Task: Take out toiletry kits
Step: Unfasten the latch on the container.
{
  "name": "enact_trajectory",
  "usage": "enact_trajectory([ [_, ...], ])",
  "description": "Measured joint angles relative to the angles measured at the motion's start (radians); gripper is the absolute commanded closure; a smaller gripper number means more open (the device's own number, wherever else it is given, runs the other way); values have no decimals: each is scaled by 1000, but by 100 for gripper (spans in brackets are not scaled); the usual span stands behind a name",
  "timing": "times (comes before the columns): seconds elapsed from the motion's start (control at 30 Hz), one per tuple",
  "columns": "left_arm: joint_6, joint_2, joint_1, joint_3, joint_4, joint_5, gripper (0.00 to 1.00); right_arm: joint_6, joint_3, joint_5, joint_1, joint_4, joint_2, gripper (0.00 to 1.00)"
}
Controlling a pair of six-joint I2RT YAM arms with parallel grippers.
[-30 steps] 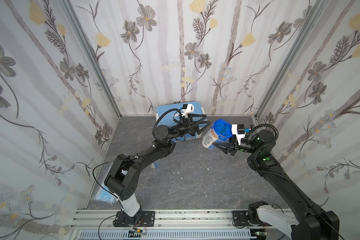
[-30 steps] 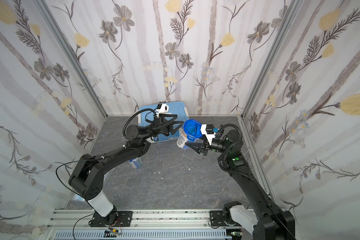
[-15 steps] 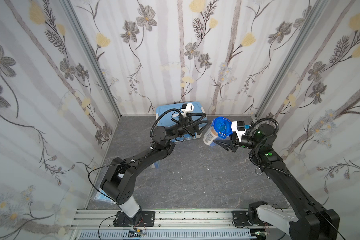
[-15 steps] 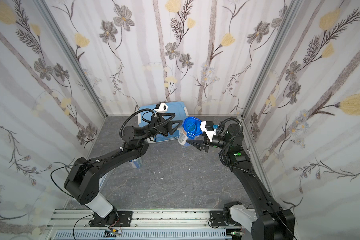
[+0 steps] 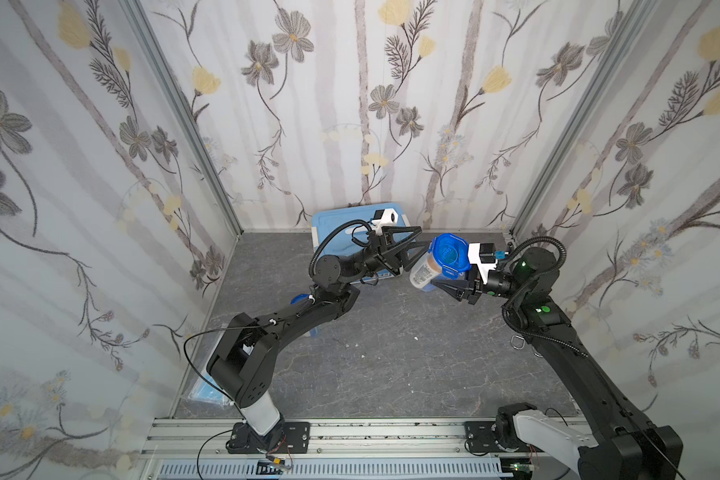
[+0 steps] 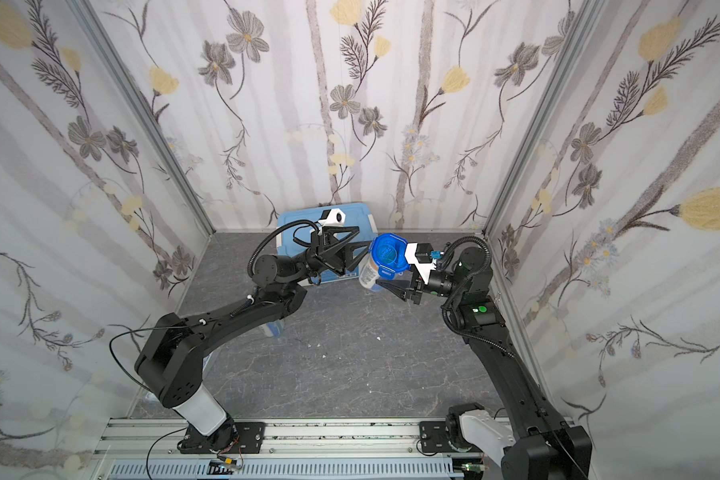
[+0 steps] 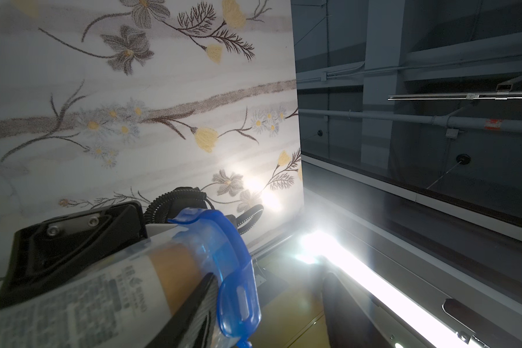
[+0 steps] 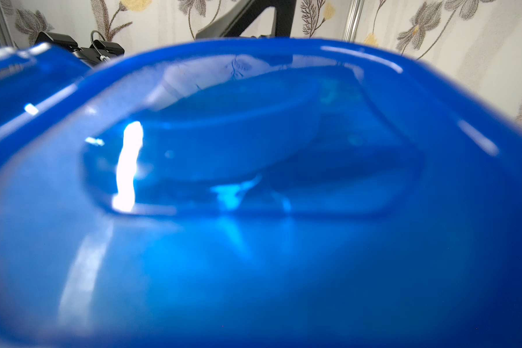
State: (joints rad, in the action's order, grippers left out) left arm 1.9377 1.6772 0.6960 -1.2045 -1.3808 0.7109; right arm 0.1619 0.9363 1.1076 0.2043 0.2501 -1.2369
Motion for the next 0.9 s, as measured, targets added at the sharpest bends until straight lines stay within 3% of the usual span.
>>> enact_trajectory([
  [0.5, 0, -19, 5, 52, -2, 2, 44, -35, -13, 16, -24, 23, -4, 75],
  [0.7, -1, -22, 8, 46, 3, 14, 49, -42, -15, 19, -24, 36, -10, 76],
  [0.8, -1, -21, 10, 51, 5, 5, 56, -41, -8, 23, -17, 36, -26, 77],
  [0.9, -1, -21, 10, 51, 13, 0, 73, -21, 3, 16, -1, 20, -39, 78],
])
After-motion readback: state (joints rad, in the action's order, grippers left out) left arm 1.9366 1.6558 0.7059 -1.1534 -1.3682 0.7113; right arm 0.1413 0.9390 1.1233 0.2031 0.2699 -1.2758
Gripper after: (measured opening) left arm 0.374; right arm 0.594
